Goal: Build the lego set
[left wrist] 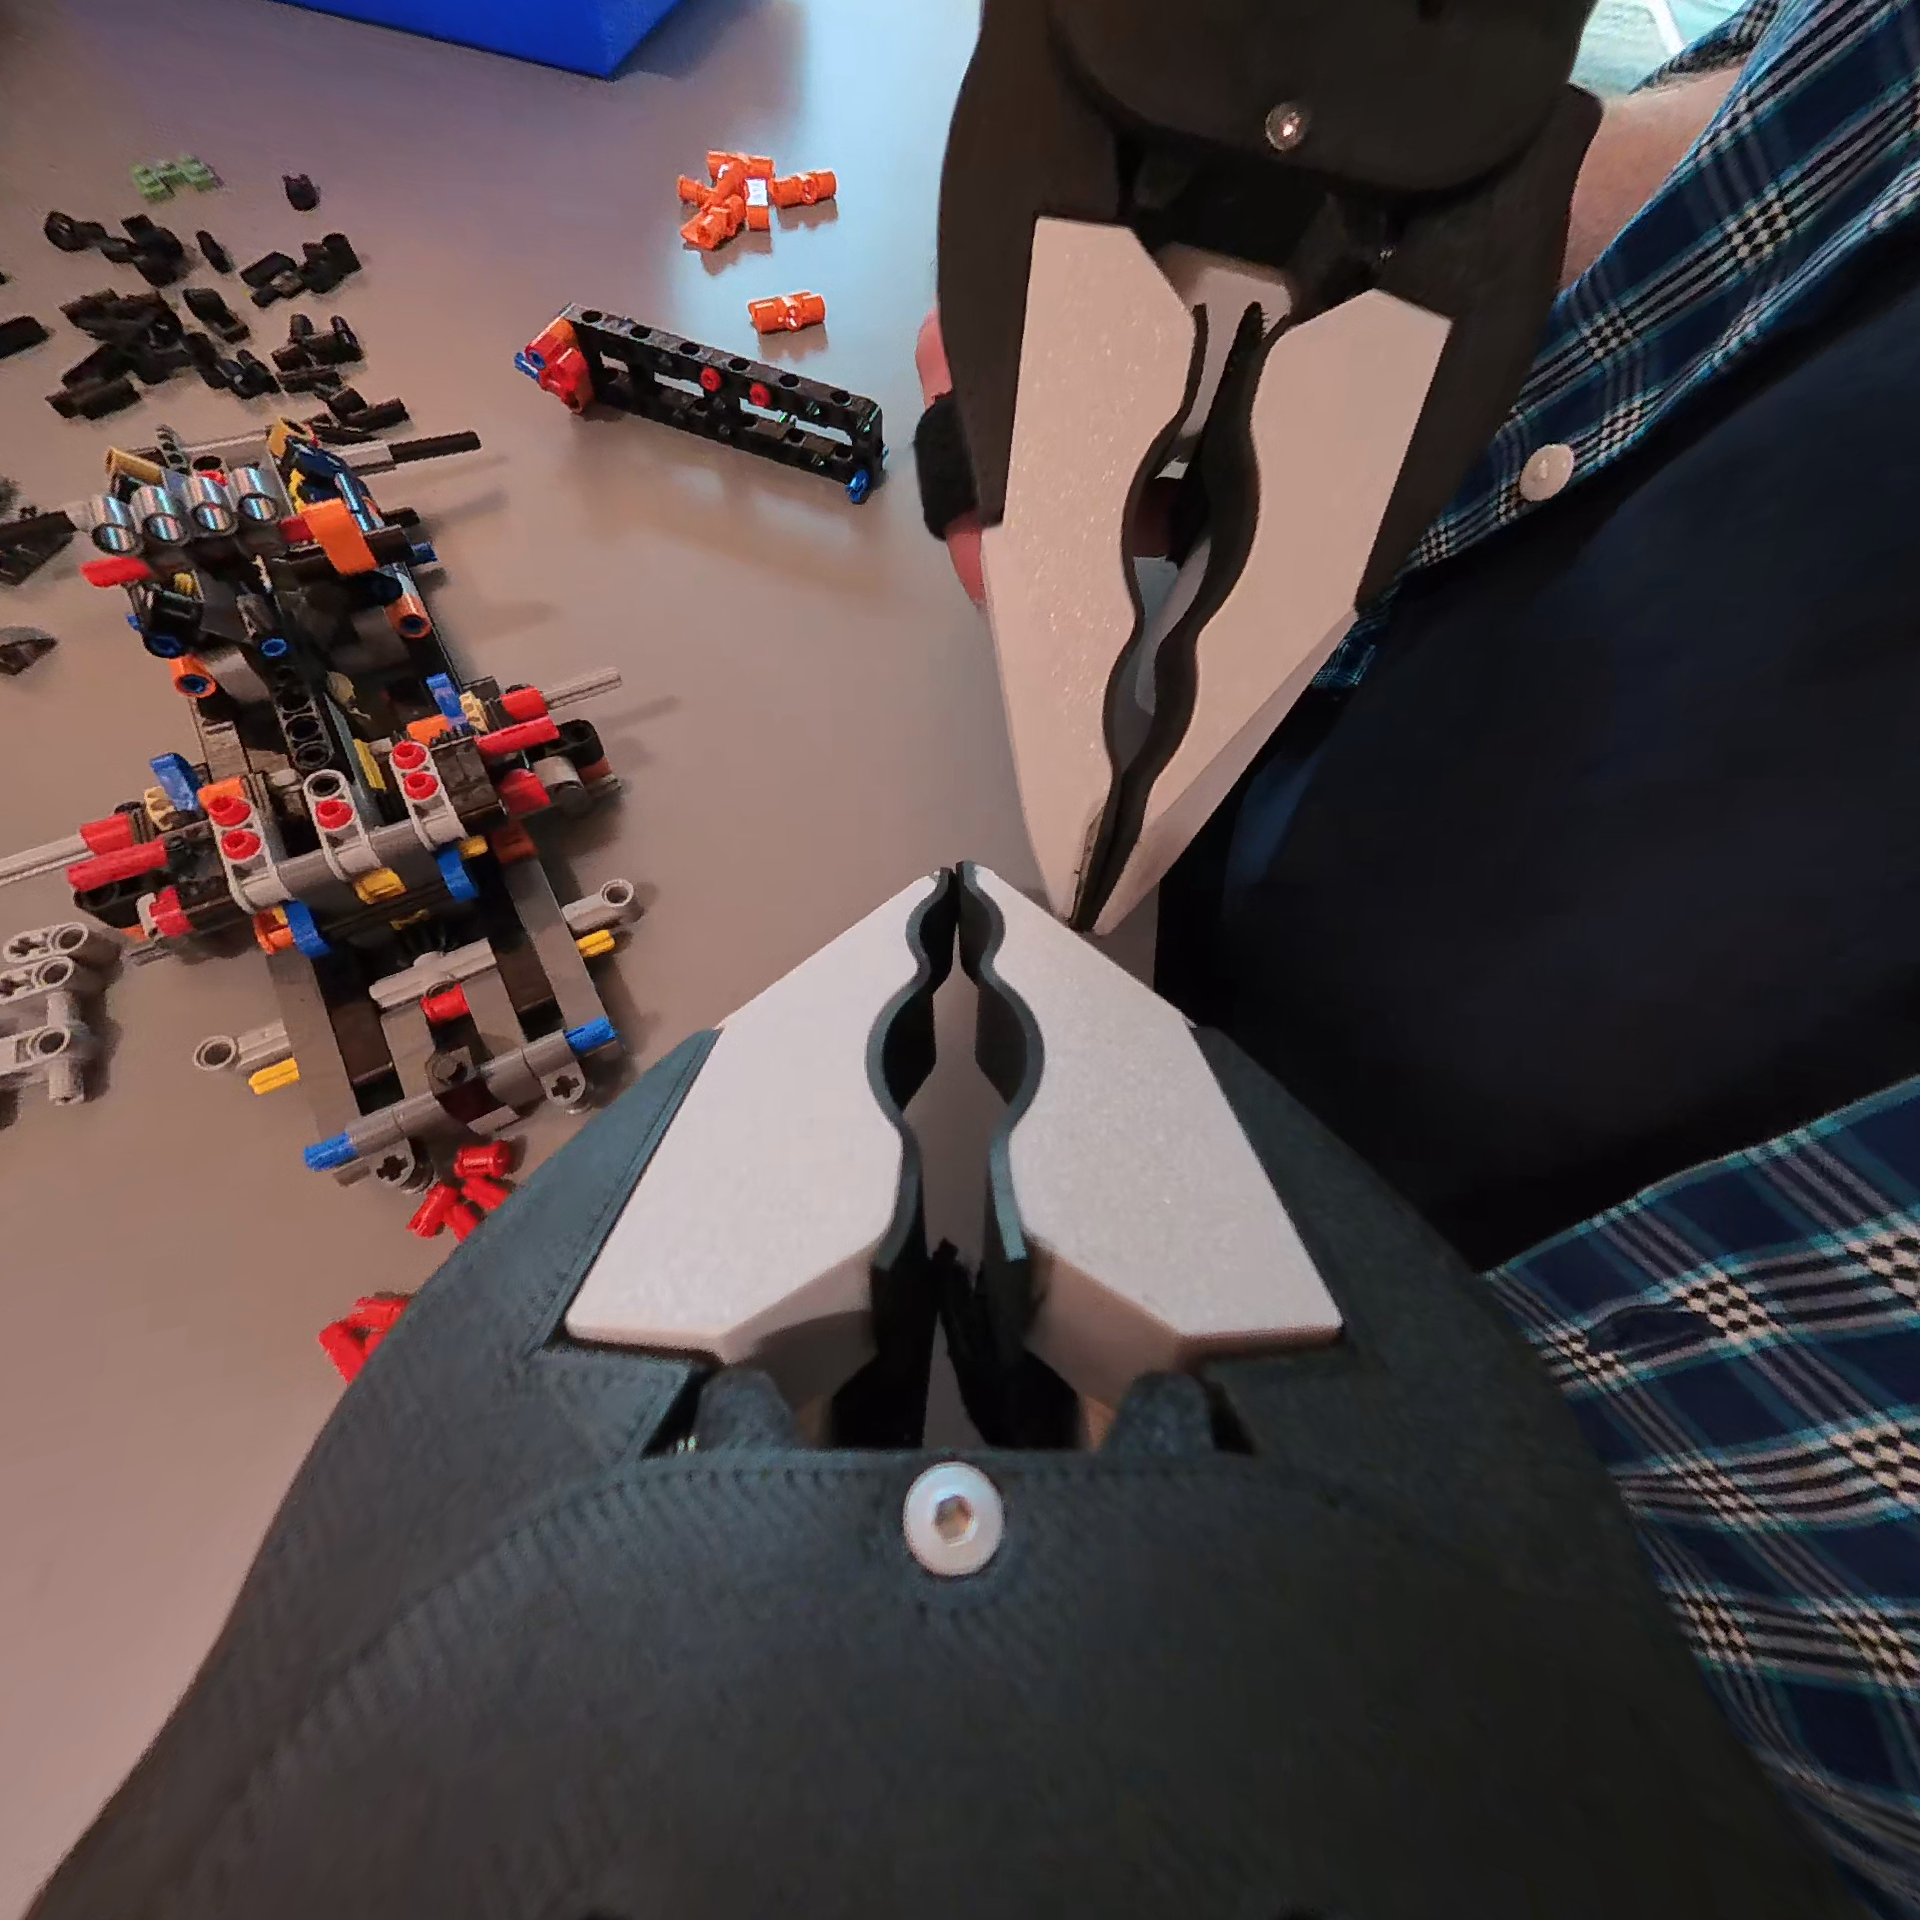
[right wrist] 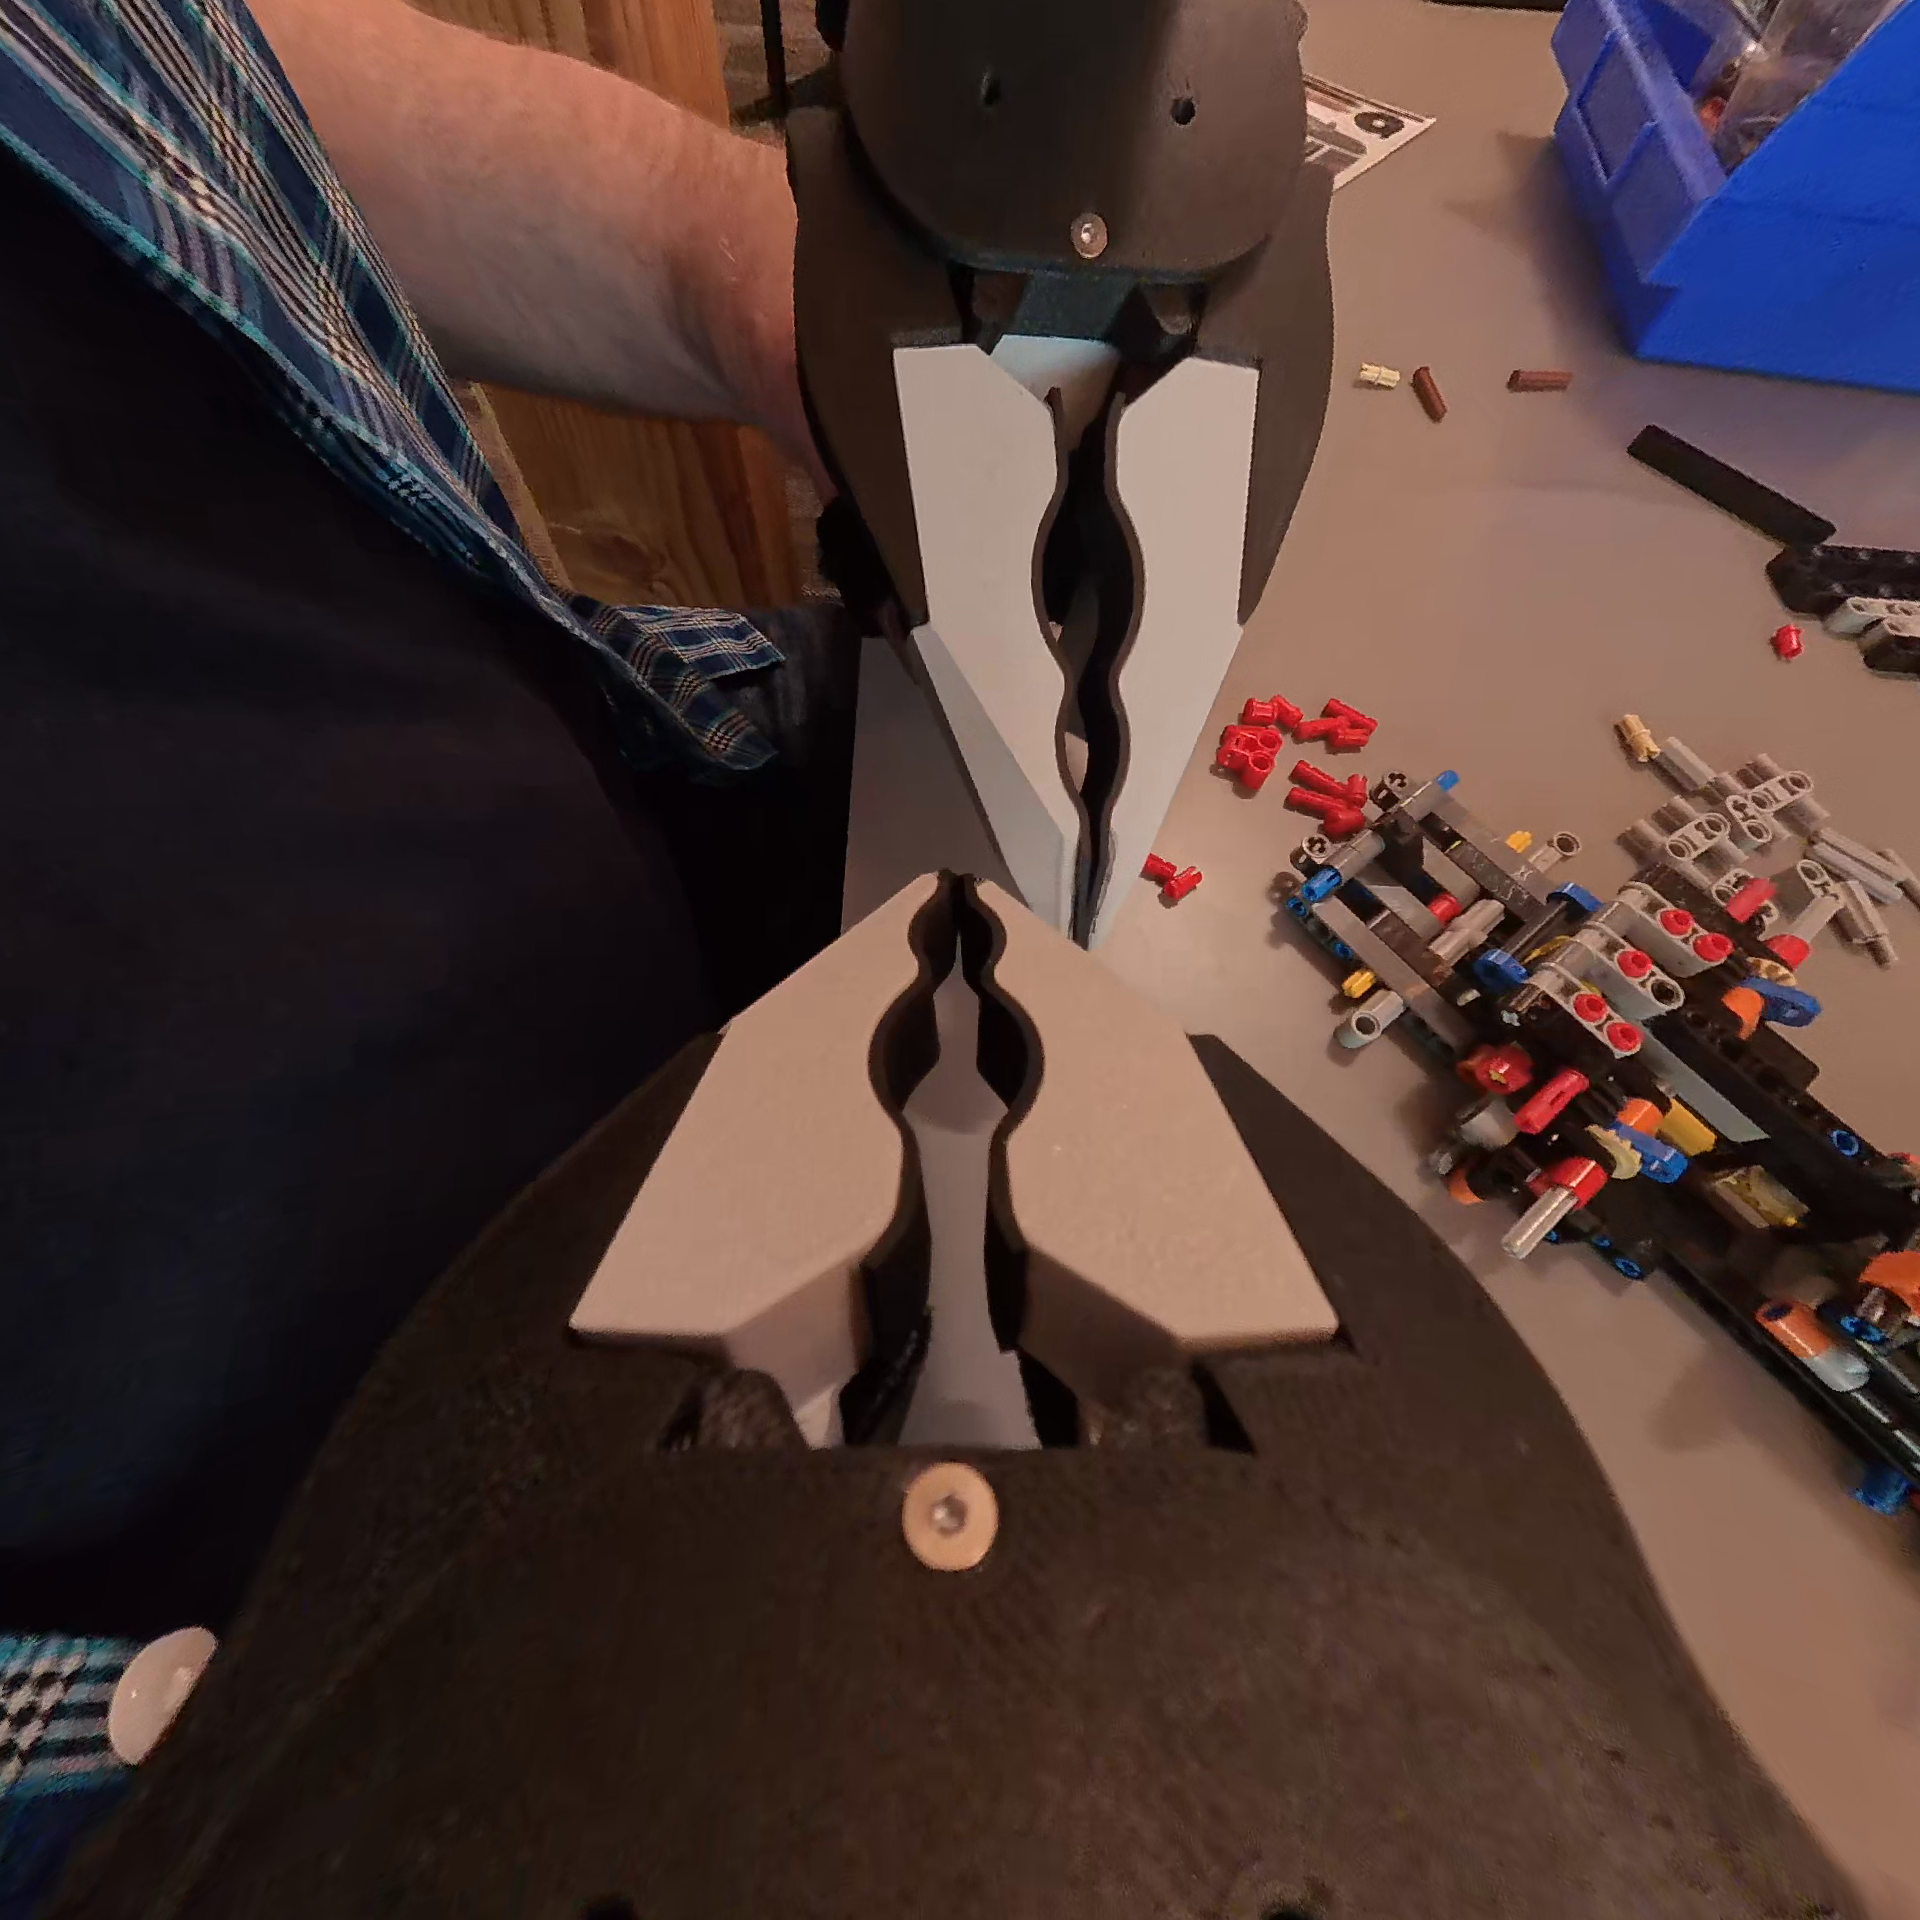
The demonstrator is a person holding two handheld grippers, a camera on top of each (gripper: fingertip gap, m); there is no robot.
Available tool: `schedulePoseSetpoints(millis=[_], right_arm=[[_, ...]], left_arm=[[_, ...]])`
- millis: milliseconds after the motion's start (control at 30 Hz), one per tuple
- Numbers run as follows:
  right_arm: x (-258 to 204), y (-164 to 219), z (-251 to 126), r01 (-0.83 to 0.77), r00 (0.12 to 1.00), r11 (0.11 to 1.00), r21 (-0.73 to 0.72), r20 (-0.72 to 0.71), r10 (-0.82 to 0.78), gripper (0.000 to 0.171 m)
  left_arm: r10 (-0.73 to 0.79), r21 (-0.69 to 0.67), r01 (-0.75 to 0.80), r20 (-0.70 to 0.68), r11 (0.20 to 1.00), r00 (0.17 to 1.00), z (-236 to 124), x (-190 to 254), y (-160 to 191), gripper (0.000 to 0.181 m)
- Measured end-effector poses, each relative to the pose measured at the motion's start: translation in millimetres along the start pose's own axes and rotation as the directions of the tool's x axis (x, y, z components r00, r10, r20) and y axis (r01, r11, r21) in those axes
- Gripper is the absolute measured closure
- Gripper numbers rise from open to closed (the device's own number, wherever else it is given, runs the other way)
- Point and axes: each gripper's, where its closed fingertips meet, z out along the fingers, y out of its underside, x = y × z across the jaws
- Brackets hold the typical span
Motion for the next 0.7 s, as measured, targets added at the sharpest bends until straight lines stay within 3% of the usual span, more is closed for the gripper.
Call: schedulePoseSetpoints(millis=[700], right_arm=[[-0.1,0.8,-3.2,0.008,1.0,1.0,0.002,-0.012,-0.008,0.171]], left_arm=[[0.003,0.031,-0.003,-0.026,1.0,1.0,3.9,3.9,-7.3,0.181]])
